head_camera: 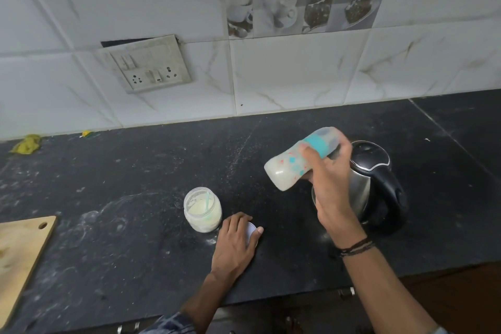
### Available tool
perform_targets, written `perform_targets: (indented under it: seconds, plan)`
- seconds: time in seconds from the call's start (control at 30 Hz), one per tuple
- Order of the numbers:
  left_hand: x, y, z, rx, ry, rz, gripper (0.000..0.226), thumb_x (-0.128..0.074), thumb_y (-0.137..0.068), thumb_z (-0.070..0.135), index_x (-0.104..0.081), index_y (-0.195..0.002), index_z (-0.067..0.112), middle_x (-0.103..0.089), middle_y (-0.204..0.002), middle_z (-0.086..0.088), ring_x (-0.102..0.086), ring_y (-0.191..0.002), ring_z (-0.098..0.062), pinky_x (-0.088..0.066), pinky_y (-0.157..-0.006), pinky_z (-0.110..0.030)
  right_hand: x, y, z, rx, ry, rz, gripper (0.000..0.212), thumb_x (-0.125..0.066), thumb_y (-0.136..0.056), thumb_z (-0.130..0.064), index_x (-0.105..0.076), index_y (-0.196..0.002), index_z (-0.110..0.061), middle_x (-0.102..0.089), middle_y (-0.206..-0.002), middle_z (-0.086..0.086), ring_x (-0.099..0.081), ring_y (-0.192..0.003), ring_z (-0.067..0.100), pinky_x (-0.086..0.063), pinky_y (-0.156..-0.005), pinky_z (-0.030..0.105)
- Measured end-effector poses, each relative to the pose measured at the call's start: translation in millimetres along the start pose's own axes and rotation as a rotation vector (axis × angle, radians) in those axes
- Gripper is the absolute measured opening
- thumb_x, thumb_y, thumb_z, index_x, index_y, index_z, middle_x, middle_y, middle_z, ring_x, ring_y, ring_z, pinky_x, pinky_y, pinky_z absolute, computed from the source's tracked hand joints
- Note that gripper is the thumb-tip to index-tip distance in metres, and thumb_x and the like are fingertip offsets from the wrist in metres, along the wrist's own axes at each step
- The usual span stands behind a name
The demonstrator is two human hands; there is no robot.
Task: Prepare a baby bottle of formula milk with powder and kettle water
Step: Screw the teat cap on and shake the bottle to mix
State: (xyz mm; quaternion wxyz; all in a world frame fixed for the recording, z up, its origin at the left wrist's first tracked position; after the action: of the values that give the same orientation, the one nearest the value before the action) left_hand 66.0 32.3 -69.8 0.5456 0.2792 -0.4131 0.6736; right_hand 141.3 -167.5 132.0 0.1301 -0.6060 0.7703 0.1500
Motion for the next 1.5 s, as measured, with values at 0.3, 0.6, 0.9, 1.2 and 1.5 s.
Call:
perform_targets:
  seconds: [0.3,0.6,0.9,1.2,1.5]
  plan:
    - [0.2,-0.6,-0.3,-0.003,0.001,0.009,0.048,-0.042,-0.103,0.058,-0.063,-0.121,0.02,-0.057,-0.125,0.008,-0.05,-0.116,-0.013,-0.041,-0.105,-0.029,5.3,2.9,0.5,-0.002,-0.007,0.029,0.057,-0.073,-0.093,-0.012,-0.041,-0.138,-0.026,-0.066,-0.116,-0.003,-0.072,-0.103,0.014,-0.063,-0.073,0.039]
    - [-1.3,0.3,0.3,0.0,-0.004,0.002,0.048,-0.041,-0.103,0.059,-0.063,-0.122,0.02,-0.056,-0.125,0.008,-0.05,-0.115,-0.012,-0.041,-0.105,-0.029,17.6,-1.9,-3.9,0.014,-0.085,0.099,0.054,-0.07,-0.095,-0.012,-0.04,-0.139,-0.024,-0.066,-0.111,-0.006,-0.072,-0.098,0.01,-0.061,-0.07,0.035]
    - [-1.4,0.3,-0.1,0.008,-0.013,-0.002,0.049,-0.041,-0.103,0.059,-0.062,-0.122,0.02,-0.055,-0.126,0.008,-0.05,-0.116,-0.013,-0.038,-0.106,-0.027,24.3,-4.9,-4.2,0.022,-0.158,0.179,0.059,-0.071,-0.095,-0.016,-0.037,-0.141,-0.026,-0.06,-0.128,0.003,-0.069,-0.113,0.02,-0.062,-0.072,0.036]
    - [-3.0,0.4,-0.3,0.007,-0.019,-0.006,0.053,-0.039,-0.103,0.06,-0.063,-0.125,0.018,-0.056,-0.128,0.005,-0.05,-0.118,-0.015,-0.04,-0.107,-0.03,22.0,-1.3,-2.9,-0.015,-0.057,0.12,0.056,-0.07,-0.095,-0.014,-0.039,-0.14,-0.024,-0.061,-0.122,0.0,-0.071,-0.105,0.015,-0.061,-0.068,0.034]
    - [-3.1,0.6,-2.7,0.015,-0.023,-0.012,0.052,-0.039,-0.103,0.06,-0.061,-0.126,0.019,-0.057,-0.129,0.005,-0.051,-0.12,-0.015,-0.042,-0.108,-0.032,15.3,5.6,1.2,-0.031,0.009,0.053,0.06,-0.074,-0.093,-0.014,-0.039,-0.14,-0.026,-0.063,-0.121,-0.002,-0.071,-0.109,0.018,-0.062,-0.071,0.037]
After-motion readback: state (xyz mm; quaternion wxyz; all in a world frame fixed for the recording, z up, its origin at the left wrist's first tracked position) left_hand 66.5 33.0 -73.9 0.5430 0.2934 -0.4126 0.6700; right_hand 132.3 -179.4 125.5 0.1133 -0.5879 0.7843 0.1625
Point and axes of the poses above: each hand's wrist, its own y-axis away from the middle knuckle, its own x-axis out of the back of the hand, z = x × y, the point moved 7 cm from there along -y, towards the middle knuckle
